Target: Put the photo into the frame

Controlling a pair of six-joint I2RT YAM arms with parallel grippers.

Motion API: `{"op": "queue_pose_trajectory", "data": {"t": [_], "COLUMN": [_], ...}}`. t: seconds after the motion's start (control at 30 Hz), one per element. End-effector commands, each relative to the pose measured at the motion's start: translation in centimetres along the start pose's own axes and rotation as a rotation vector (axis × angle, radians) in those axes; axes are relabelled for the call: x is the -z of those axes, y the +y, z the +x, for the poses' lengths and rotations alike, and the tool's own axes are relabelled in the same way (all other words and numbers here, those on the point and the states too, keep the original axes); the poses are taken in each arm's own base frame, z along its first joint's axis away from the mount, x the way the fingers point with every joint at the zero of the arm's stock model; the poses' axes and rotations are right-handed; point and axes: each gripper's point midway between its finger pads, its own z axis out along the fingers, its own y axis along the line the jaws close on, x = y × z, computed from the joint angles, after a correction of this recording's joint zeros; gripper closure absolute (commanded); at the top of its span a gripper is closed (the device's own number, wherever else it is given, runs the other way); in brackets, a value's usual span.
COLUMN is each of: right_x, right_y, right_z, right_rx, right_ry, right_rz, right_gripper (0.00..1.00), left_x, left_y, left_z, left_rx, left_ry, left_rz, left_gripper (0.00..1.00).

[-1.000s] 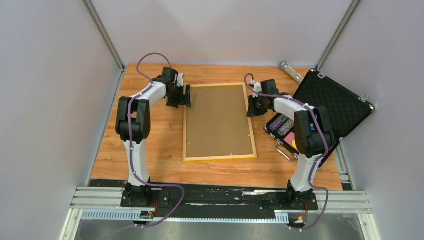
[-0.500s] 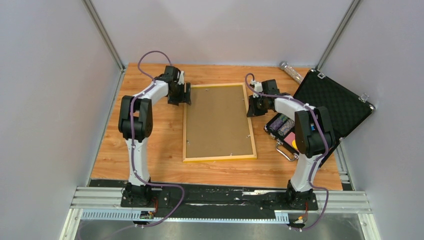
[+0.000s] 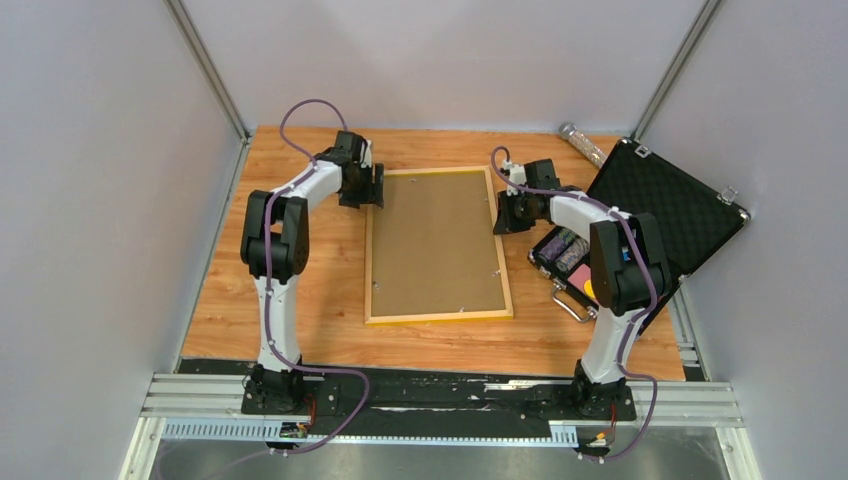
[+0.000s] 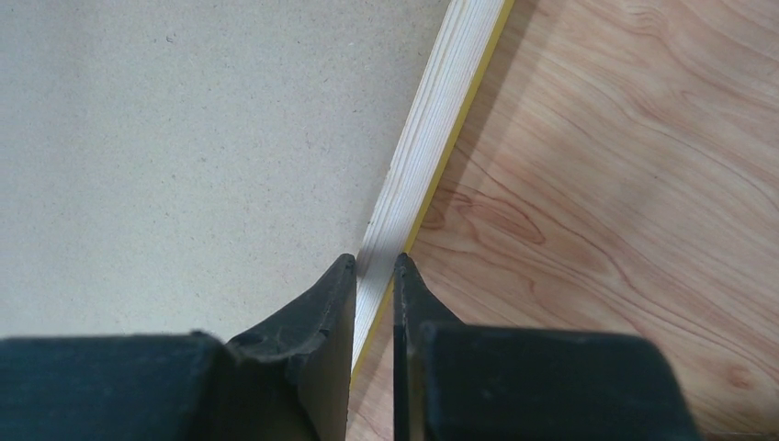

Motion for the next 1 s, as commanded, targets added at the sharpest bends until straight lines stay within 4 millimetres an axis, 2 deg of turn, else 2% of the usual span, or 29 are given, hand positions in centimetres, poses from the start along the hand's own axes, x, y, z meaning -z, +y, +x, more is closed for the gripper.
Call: {"op": "queue_pose_trajectory", "data": {"t": [0.0,0.27,0.77,0.97], "right_x": [0.4,0.5,0.6,0.6], "right_y": [1.0,0.7,0.8,0.8], "right_z": [2.2,2.3,2.3,2.3], "right_rx": [-0.006,-0.019,-0.026,-0.029], "right_ry": [0.069,0.067,0.067,0.068], "right_rz": [-0.047,-0.05,-0.058,-0.06], "right_gripper": [1.0,1.0,1.0,1.0], "left_x": [-0.9,-0.8,0.7,1.1], "left_y": [0.4,0.6,0.1,0.1], "left_z": [-0.2,0.3,-0.4,-0.2], "left_rx": [-0.004,-0.018,-0.049,-0.066], "left_ry": [-0.012,-0.011,-0.046,-0.047], "left_rz": [-0.031,-0.03,-0.014,-0.008], "left_gripper": [0.27,0.37,0.56,0.59]}}
